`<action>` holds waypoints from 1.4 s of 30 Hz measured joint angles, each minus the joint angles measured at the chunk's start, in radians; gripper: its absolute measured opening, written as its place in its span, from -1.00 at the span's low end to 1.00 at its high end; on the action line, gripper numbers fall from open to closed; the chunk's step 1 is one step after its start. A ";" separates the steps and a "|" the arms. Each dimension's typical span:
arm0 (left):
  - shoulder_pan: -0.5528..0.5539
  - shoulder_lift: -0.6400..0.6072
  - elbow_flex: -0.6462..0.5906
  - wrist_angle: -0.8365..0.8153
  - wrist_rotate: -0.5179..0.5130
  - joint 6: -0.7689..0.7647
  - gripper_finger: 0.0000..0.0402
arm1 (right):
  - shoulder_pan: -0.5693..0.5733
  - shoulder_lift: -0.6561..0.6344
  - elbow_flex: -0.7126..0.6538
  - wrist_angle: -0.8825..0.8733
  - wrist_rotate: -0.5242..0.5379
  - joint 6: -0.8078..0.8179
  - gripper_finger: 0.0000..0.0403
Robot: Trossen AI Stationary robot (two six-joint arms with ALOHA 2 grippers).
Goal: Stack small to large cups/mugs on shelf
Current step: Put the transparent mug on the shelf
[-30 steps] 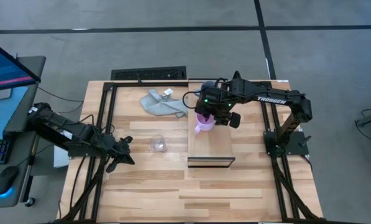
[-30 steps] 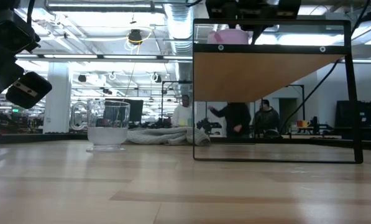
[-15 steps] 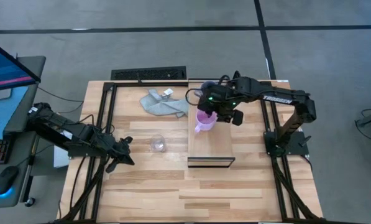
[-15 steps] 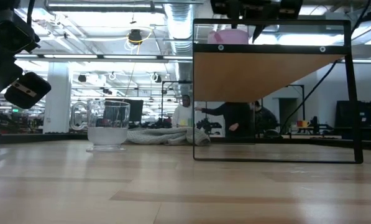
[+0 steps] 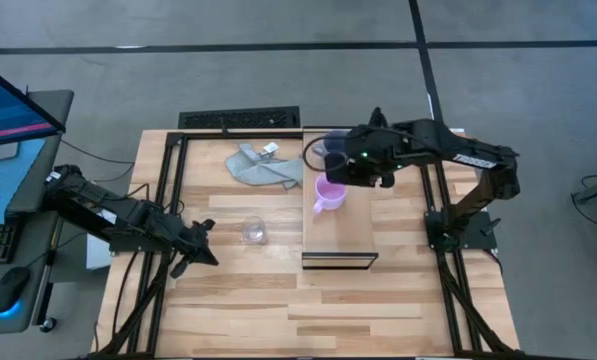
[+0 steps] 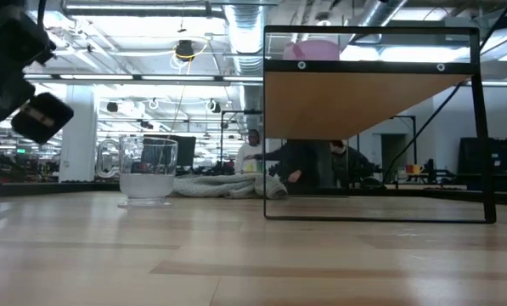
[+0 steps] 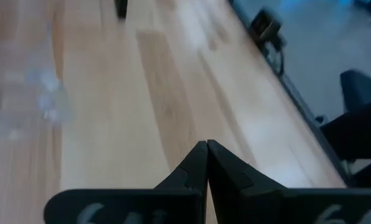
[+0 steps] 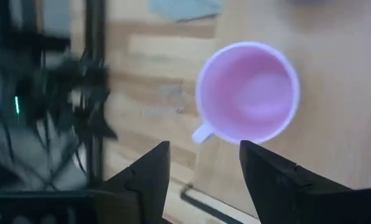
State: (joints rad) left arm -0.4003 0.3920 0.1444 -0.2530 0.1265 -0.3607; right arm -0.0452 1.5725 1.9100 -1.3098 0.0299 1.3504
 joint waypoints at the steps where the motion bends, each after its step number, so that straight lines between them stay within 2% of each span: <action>1: 0.000 0.000 0.000 0.024 -0.001 0.000 -1.00 | 0.010 0.000 0.012 0.001 0.000 -0.062 0.06; 6: 0.000 0.000 0.000 0.198 -0.040 0.001 -1.00 | 0.057 0.001 0.035 0.084 -0.001 -0.301 0.03; 11: 0.000 0.000 0.000 0.357 -0.187 0.001 -1.00 | 0.075 0.001 0.035 0.127 -0.009 -0.591 0.01; 15: 0.000 0.000 0.000 0.452 -0.297 0.000 -1.00 | 0.077 0.001 0.035 0.068 -0.008 -0.872 -0.04; 18: 0.000 0.000 0.000 0.519 -0.349 0.000 -1.00 | 0.077 -0.014 0.033 0.017 0.034 -1.011 -0.07; 25: 0.000 0.000 0.001 0.617 -0.418 -0.001 -1.00 | 0.077 -0.074 0.033 -0.025 0.076 -1.193 -0.17; 29: 0.000 0.000 0.001 0.624 -0.448 -0.011 -1.00 | 0.052 -0.157 0.033 -0.034 0.078 -1.251 -0.35; 37: 0.000 0.000 0.001 0.625 -0.497 -0.032 -1.00 | 0.003 -0.334 -0.011 -0.051 0.082 -1.255 -0.90; 39: 0.000 0.000 0.001 0.625 -0.504 -0.010 -1.00 | 0.003 -0.370 -0.052 -0.053 0.087 -1.252 -0.96; 42: 0.000 0.000 0.001 0.625 -0.509 0.014 -1.00 | 0.003 -0.427 -0.140 -0.052 0.106 -1.216 -0.92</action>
State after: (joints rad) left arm -0.4000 0.3923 0.1452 0.3721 -0.3820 -0.3462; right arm -0.0418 1.1450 1.7703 -1.3621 0.1358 0.1345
